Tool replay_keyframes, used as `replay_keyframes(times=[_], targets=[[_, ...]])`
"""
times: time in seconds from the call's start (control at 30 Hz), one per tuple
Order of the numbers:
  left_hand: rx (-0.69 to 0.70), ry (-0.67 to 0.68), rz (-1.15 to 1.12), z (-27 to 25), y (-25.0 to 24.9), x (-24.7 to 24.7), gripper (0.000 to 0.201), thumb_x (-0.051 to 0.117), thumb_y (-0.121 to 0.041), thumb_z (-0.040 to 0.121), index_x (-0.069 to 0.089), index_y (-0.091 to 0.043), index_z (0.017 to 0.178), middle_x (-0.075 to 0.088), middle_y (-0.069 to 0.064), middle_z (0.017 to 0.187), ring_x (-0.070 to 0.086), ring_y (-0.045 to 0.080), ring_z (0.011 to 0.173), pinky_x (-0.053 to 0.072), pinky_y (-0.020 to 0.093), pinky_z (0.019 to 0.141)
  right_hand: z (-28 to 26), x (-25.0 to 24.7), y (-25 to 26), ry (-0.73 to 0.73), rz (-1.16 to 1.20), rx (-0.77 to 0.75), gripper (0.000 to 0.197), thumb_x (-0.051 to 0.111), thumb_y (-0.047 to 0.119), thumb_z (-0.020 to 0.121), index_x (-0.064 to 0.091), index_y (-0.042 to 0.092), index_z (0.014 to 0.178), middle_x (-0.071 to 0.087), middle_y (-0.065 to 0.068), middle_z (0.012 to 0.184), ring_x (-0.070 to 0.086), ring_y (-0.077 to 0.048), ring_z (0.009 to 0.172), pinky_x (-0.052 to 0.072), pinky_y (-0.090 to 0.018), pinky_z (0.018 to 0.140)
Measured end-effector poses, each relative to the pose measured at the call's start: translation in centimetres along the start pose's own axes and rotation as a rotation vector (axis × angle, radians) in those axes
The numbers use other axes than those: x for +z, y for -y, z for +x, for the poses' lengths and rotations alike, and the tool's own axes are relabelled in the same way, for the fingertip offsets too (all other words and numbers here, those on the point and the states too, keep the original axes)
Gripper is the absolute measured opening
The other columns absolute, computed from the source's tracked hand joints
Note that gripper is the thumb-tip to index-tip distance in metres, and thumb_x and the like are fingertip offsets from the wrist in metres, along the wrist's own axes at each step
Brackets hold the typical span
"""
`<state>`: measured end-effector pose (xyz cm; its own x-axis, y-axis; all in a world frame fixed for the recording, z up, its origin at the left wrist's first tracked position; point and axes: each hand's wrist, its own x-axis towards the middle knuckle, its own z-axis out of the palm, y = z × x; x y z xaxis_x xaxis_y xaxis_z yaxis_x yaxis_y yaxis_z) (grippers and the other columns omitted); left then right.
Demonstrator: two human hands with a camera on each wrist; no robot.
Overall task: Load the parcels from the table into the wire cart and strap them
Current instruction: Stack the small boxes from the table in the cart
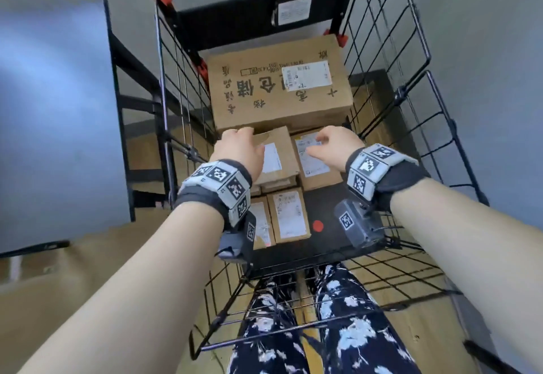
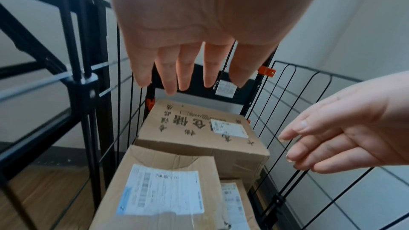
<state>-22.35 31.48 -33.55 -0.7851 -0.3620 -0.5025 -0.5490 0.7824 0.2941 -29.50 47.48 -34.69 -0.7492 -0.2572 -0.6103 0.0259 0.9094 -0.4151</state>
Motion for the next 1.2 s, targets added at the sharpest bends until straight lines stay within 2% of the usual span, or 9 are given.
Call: replay_keyframes(times=[0.1,0.17,0.3,0.47,0.63,0.8,0.9,1.07,1.2], targets=[[0.028,-0.012,-0.006,-3.0,-0.4,-2.3,0.037,0.04,-0.029,0.096,0.053,-0.015,0.128,0.057,0.013,0.121,0.06,0.032,0.1,0.053,0.041,0.087,-3.4,-1.5,1.8,-0.021,0.017,-0.074,0.044,0.056,0.031,0.091,0.054,0.011,0.131,0.056,-0.006,0.133,0.053,-0.022,0.12,0.04,-0.026,0.096],[0.043,-0.038,-0.018,-5.1,-0.7,-4.0,0.035,0.039,-0.026,0.097,0.056,-0.015,0.126,0.06,0.011,0.115,0.062,0.029,0.096,0.053,0.036,0.084,-5.6,-2.7,3.1,-0.027,-0.001,-0.139,0.042,0.057,0.032,0.09,0.056,0.012,0.127,0.058,-0.007,0.129,0.054,-0.023,0.117,0.041,-0.028,0.096],[0.037,-0.152,-0.062,-9.6,-1.8,-7.5,0.034,0.039,-0.024,0.098,0.056,-0.012,0.125,0.06,0.01,0.122,0.06,0.026,0.105,0.049,0.035,0.091,-10.3,-5.6,5.3,-0.047,-0.078,-0.279,0.04,0.058,0.034,0.09,0.057,0.013,0.124,0.06,-0.006,0.125,0.057,-0.022,0.112,0.044,-0.028,0.09],[0.066,-0.272,-0.078,-15.3,-3.0,-11.5,0.034,0.041,-0.023,0.098,0.059,-0.013,0.125,0.061,0.009,0.123,0.059,0.026,0.108,0.046,0.031,0.09,-16.4,-9.7,7.8,-0.085,-0.151,-0.468,0.038,0.058,0.034,0.09,0.06,0.013,0.121,0.061,-0.004,0.125,0.057,-0.019,0.11,0.044,-0.029,0.091],[0.037,-0.393,-0.067,-20.4,-1.1,-16.6,0.034,0.039,-0.02,0.098,0.061,-0.011,0.123,0.06,0.01,0.126,0.056,0.028,0.113,0.045,0.031,0.093,-21.9,-12.1,12.7,-0.141,-0.171,-0.611,0.033,0.06,0.034,0.089,0.063,0.014,0.116,0.065,-0.004,0.115,0.058,-0.019,0.099,0.046,-0.027,0.087],[-0.049,-0.514,-0.146,-25.1,5.2,-21.5,0.036,0.039,-0.023,0.099,0.055,-0.013,0.129,0.057,0.009,0.132,0.054,0.026,0.119,0.043,0.031,0.099,-26.7,-10.5,20.3,-0.134,-0.272,-0.753,0.032,0.059,0.03,0.09,0.065,0.01,0.114,0.065,-0.007,0.116,0.058,-0.02,0.099,0.044,-0.026,0.087],[-0.106,-0.601,-0.156,-28.0,10.7,-23.7,0.035,0.041,-0.023,0.098,0.057,-0.014,0.128,0.057,0.007,0.132,0.052,0.025,0.122,0.04,0.029,0.1,-29.2,-7.8,25.8,-0.134,-0.312,-0.83,0.036,0.059,0.031,0.09,0.063,0.01,0.119,0.063,-0.007,0.121,0.057,-0.022,0.113,0.043,-0.027,0.094],[-0.169,-0.646,-0.15,-33.7,21.5,-26.2,0.034,0.042,-0.022,0.099,0.06,-0.011,0.125,0.059,0.011,0.129,0.052,0.027,0.121,0.042,0.029,0.098,-33.5,0.0,35.1,-0.104,-0.27,-0.928,0.031,0.059,0.026,0.089,0.066,0.008,0.113,0.067,-0.008,0.114,0.061,-0.023,0.105,0.049,-0.032,0.093],[-0.207,-0.662,-0.189,-36.4,30.0,-27.7,0.034,0.045,-0.028,0.098,0.059,-0.014,0.125,0.06,0.008,0.128,0.053,0.023,0.12,0.042,0.029,0.101,-35.4,6.5,41.0,-0.098,-0.255,-0.934,0.028,0.059,0.028,0.088,0.069,0.008,0.106,0.068,-0.007,0.111,0.061,-0.022,0.103,0.047,-0.027,0.087]])
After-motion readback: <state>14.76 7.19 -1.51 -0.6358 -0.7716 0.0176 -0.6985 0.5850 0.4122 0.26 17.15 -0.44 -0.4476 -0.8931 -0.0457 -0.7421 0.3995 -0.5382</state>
